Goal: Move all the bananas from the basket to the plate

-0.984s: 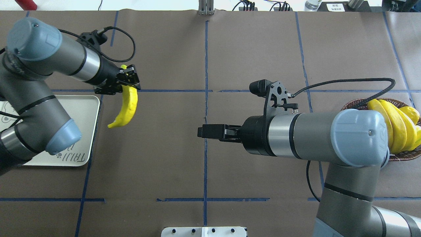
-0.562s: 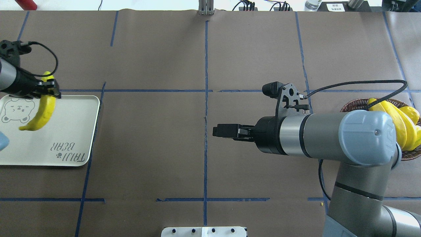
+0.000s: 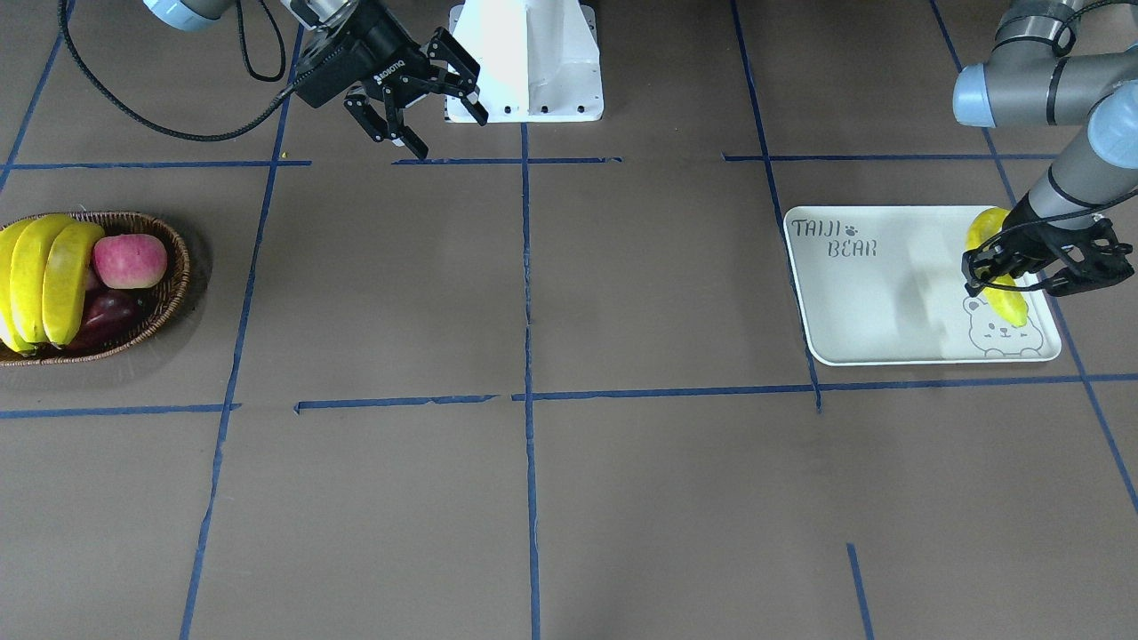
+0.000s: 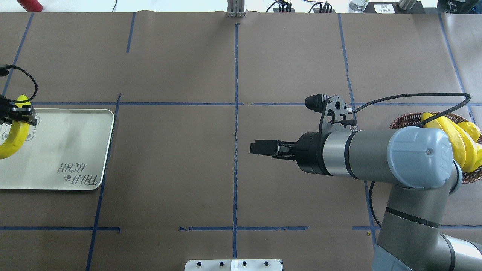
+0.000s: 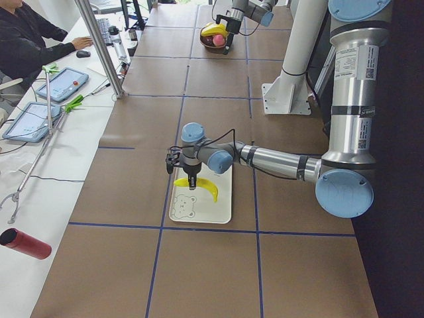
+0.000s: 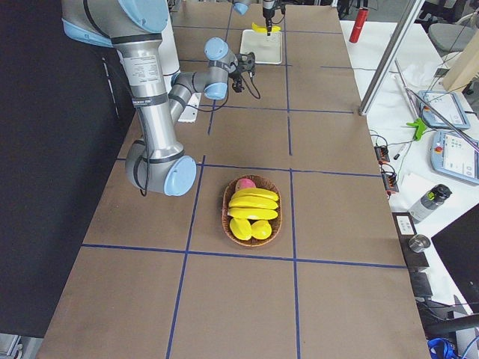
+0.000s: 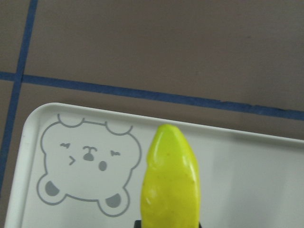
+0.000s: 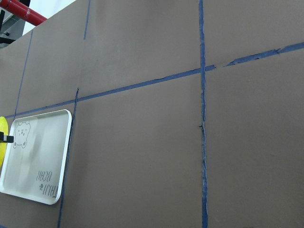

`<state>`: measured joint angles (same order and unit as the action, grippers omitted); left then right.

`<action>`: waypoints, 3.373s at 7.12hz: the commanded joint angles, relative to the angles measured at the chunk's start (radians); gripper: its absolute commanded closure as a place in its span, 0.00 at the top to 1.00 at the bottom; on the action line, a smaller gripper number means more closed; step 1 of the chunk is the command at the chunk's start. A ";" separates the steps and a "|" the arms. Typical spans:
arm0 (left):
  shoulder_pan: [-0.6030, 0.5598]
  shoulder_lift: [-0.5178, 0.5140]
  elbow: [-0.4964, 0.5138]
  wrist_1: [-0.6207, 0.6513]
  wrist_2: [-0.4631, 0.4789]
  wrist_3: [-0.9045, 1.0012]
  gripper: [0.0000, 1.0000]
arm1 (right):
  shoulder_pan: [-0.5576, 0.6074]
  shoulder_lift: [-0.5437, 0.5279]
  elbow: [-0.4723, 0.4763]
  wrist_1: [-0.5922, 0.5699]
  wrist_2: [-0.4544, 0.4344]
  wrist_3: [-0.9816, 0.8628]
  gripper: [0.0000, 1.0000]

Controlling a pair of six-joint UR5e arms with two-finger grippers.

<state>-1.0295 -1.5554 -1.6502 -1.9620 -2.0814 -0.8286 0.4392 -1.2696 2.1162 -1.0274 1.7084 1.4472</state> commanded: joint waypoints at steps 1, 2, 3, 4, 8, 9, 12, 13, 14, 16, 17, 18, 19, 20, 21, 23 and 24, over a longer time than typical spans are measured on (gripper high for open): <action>0.003 -0.023 0.059 -0.008 0.029 0.022 0.03 | 0.001 -0.001 -0.002 0.001 -0.001 -0.001 1.00; 0.003 -0.023 0.075 -0.014 0.029 0.023 0.12 | 0.001 0.000 0.001 0.001 -0.001 -0.001 1.00; 0.003 -0.025 0.082 -0.032 0.030 0.020 0.28 | 0.001 -0.002 -0.001 0.001 -0.003 -0.001 1.00; 0.003 -0.028 0.081 -0.032 0.029 0.017 0.29 | 0.003 -0.002 0.002 0.001 -0.003 -0.001 1.00; 0.003 -0.029 0.069 -0.034 0.026 0.006 0.49 | 0.003 -0.013 0.007 0.001 -0.003 -0.001 1.00; 0.003 -0.028 0.076 -0.034 0.027 0.009 0.99 | 0.003 -0.014 0.007 0.001 -0.001 -0.001 1.00; 0.000 -0.028 0.014 -0.031 0.018 0.008 1.00 | 0.047 -0.080 0.039 0.000 0.019 -0.007 1.00; -0.006 -0.026 -0.064 -0.012 0.012 0.003 1.00 | 0.108 -0.130 0.042 0.000 0.075 -0.016 1.00; -0.006 -0.025 -0.135 -0.014 -0.023 -0.048 1.00 | 0.166 -0.179 0.047 0.000 0.133 -0.039 1.00; 0.003 -0.052 -0.245 -0.012 -0.087 -0.240 1.00 | 0.243 -0.290 0.048 -0.023 0.152 -0.102 1.00; 0.003 -0.084 -0.266 -0.015 -0.156 -0.333 1.00 | 0.281 -0.337 0.050 -0.070 0.158 -0.237 1.00; 0.026 -0.130 -0.272 -0.015 -0.158 -0.412 1.00 | 0.320 -0.376 0.048 -0.136 0.177 -0.375 1.00; 0.049 -0.150 -0.275 -0.017 -0.154 -0.458 1.00 | 0.372 -0.408 0.048 -0.170 0.213 -0.471 1.00; 0.051 -0.164 -0.283 -0.015 -0.158 -0.461 1.00 | 0.460 -0.443 0.047 -0.168 0.328 -0.505 1.00; 0.077 -0.173 -0.298 -0.015 -0.152 -0.502 1.00 | 0.555 -0.491 0.039 -0.168 0.434 -0.625 1.00; 0.115 -0.193 -0.312 -0.015 -0.146 -0.552 1.00 | 0.613 -0.605 0.012 -0.168 0.447 -0.798 0.99; 0.115 -0.192 -0.313 -0.015 -0.146 -0.553 1.00 | 0.613 -0.616 -0.028 -0.157 0.442 -0.800 0.98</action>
<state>-0.9201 -1.7437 -1.9593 -1.9773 -2.2282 -1.3720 1.0385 -1.8552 2.1250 -1.1922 2.1480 0.6795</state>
